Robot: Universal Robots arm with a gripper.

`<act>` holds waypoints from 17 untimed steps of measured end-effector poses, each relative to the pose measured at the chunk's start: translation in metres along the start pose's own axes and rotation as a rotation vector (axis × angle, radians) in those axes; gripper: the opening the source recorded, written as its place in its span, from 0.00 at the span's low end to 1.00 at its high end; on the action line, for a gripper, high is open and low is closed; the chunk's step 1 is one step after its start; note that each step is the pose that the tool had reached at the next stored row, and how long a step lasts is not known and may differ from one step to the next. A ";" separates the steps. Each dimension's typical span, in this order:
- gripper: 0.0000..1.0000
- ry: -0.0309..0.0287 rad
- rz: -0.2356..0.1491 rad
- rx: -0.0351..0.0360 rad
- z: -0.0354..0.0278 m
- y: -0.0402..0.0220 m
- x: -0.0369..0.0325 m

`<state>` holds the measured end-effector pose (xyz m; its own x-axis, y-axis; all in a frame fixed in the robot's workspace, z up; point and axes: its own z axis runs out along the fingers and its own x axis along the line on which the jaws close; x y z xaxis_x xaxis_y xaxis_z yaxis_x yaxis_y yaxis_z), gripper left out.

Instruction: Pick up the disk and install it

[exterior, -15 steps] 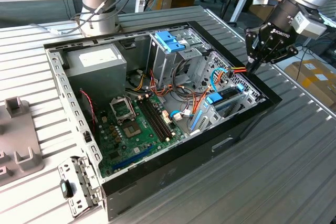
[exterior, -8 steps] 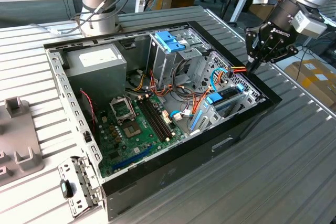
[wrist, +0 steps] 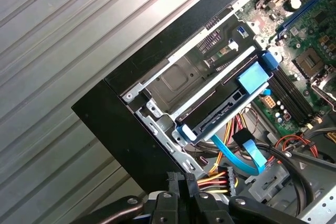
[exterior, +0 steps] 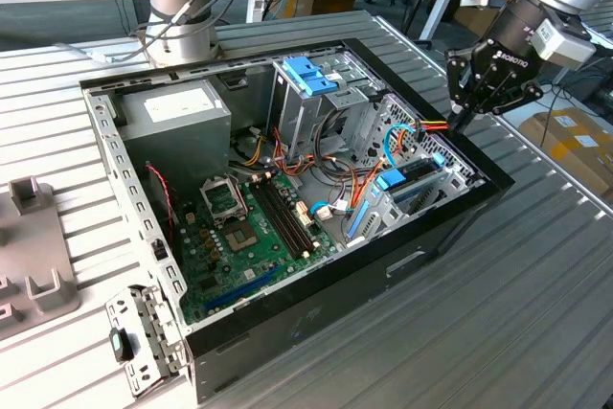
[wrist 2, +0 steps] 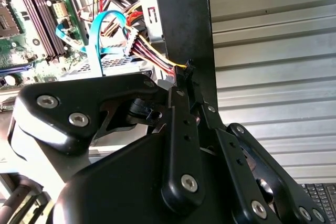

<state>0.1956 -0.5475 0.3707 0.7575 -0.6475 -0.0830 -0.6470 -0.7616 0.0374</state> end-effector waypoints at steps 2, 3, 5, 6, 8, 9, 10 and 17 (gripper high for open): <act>0.17 -0.0009 0.000 0.0010 0.0000 0.0003 -0.0003; 0.17 -0.0013 0.000 0.0016 0.0000 0.0004 -0.0004; 0.17 -0.0021 0.000 0.0025 0.0000 0.0004 -0.0005; 0.17 -0.0022 0.000 0.0026 0.0000 0.0004 -0.0005; 0.17 -0.0027 0.000 0.0031 0.0001 0.0011 -0.0006; 0.17 -0.0029 0.000 0.0034 0.0001 0.0015 -0.0007; 0.17 -0.0031 0.000 0.0037 0.0001 0.0018 -0.0009; 0.17 -0.0040 0.000 0.0048 0.0007 0.0066 -0.0050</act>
<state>0.1875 -0.5493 0.3707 0.7575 -0.6471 -0.0871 -0.6470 -0.7618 0.0326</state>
